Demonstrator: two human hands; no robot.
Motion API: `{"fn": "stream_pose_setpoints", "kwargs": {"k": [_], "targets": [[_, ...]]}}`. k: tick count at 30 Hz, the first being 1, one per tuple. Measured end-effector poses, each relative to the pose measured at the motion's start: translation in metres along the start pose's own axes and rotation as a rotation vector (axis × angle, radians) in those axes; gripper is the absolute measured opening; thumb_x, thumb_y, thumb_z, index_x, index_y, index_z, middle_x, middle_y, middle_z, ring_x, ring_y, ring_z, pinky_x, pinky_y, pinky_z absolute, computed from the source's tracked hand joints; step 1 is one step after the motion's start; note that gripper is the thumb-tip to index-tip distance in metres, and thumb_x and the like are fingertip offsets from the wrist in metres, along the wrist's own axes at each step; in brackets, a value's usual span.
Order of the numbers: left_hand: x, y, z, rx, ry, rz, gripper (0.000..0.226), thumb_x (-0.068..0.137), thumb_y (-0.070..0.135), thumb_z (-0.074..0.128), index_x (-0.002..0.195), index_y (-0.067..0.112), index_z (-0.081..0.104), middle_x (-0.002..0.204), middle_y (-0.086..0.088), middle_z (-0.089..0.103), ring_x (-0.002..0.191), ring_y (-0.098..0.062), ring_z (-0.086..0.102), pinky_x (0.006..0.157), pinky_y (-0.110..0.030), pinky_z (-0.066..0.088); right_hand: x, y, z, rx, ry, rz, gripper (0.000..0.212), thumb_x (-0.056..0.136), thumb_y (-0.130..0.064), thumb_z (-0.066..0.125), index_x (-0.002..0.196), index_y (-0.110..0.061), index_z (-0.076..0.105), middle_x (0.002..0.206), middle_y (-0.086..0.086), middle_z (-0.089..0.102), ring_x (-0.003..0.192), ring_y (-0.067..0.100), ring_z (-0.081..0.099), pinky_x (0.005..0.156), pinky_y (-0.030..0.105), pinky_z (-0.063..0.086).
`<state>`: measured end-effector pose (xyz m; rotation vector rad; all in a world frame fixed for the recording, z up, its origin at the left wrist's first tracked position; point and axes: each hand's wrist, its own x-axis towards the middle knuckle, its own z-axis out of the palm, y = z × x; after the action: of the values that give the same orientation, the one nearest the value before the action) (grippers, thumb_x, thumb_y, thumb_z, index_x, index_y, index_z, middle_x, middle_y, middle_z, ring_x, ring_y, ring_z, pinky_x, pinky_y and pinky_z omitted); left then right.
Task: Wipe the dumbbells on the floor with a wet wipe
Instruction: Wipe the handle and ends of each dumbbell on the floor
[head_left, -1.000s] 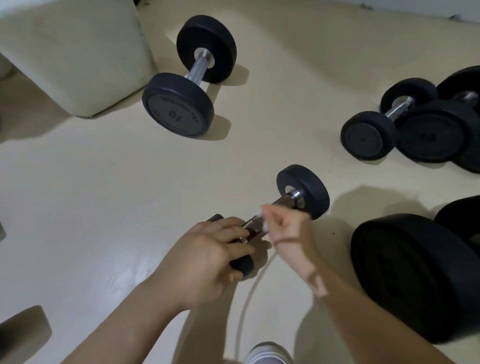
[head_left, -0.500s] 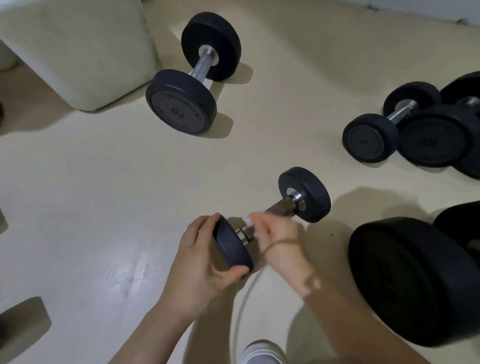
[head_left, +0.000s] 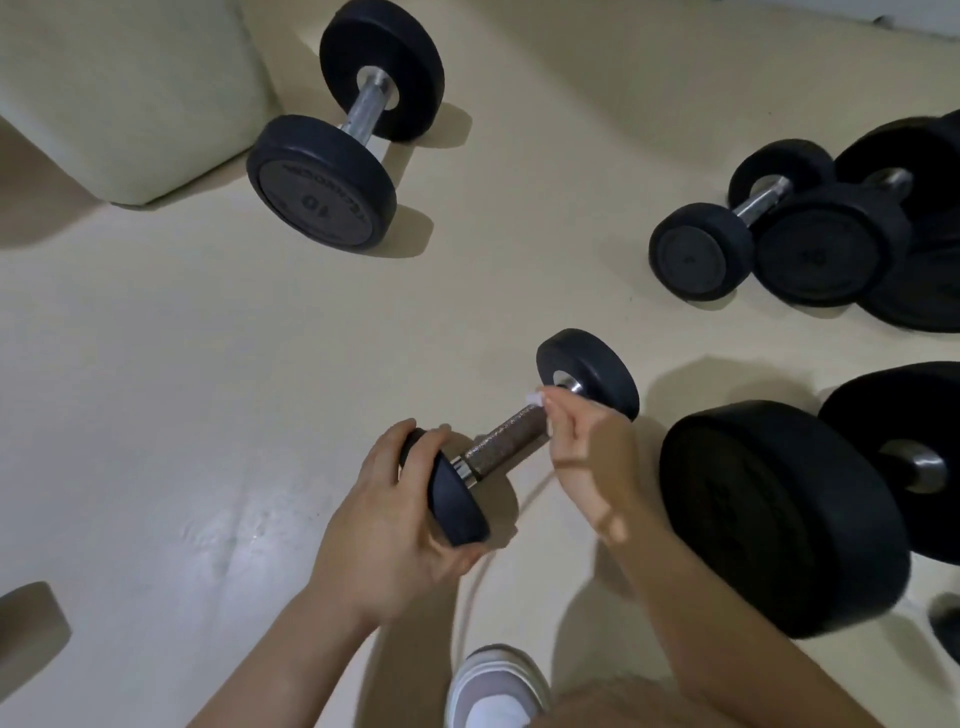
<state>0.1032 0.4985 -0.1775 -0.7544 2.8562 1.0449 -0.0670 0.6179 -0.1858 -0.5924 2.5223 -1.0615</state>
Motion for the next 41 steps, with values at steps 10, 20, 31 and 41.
{"fn": "stream_pose_setpoints", "kwargs": {"k": [10, 20, 31, 41], "targets": [[0.037, -0.024, -0.021, -0.692, -0.147, -0.307, 0.102, 0.041, 0.028, 0.086, 0.133, 0.04, 0.042, 0.134, 0.016, 0.043, 0.117, 0.006, 0.044, 0.078, -0.001, 0.039, 0.012, -0.001, 0.014, -0.209, 0.113, -0.173, 0.037, 0.088, -0.024, 0.036, 0.106, -0.027, 0.069, 0.083, -0.001, 0.068, 0.077, 0.024, 0.065, 0.066, 0.014, 0.035], [0.029, -0.018, -0.03, -0.103, 0.018, 0.03, 0.082, 0.073, 0.043, 0.074, 0.142, 0.041, 0.029, 0.156, 0.009, 0.01, 0.144, -0.009, 0.002, 0.113, -0.028, 0.017, 0.038, -0.017, 0.033, -0.104, 0.248, -0.188, 0.027, 0.085, -0.004, 0.054, 0.098, -0.018, 0.074, 0.078, 0.005, 0.072, 0.074, 0.015, 0.057, 0.063, 0.017, 0.036], [0.067, -0.022, -0.06, -0.023, 0.218, -0.041, 0.065, 0.079, 0.023, 0.073, 0.137, 0.029, 0.044, 0.148, 0.002, 0.034, 0.137, -0.015, 0.029, 0.103, -0.027, 0.034, 0.057, -0.047, 0.063, -0.024, 0.154, -0.312, 0.019, 0.09, -0.005, 0.058, 0.101, -0.011, 0.072, 0.083, 0.005, 0.074, 0.073, 0.015, 0.061, 0.069, 0.006, 0.038], [0.079, -0.041, -0.065, 0.072, 0.134, 0.004, 0.073, 0.076, 0.015, 0.074, 0.139, 0.023, 0.036, 0.157, 0.004, 0.018, 0.145, -0.009, 0.006, 0.106, -0.013, 0.014, 0.107, -0.061, 0.075, 0.147, 0.154, -0.237, 0.023, 0.095, -0.017, 0.054, 0.107, -0.016, 0.073, 0.088, -0.001, 0.074, 0.076, 0.012, 0.064, 0.074, 0.024, 0.05]]}}
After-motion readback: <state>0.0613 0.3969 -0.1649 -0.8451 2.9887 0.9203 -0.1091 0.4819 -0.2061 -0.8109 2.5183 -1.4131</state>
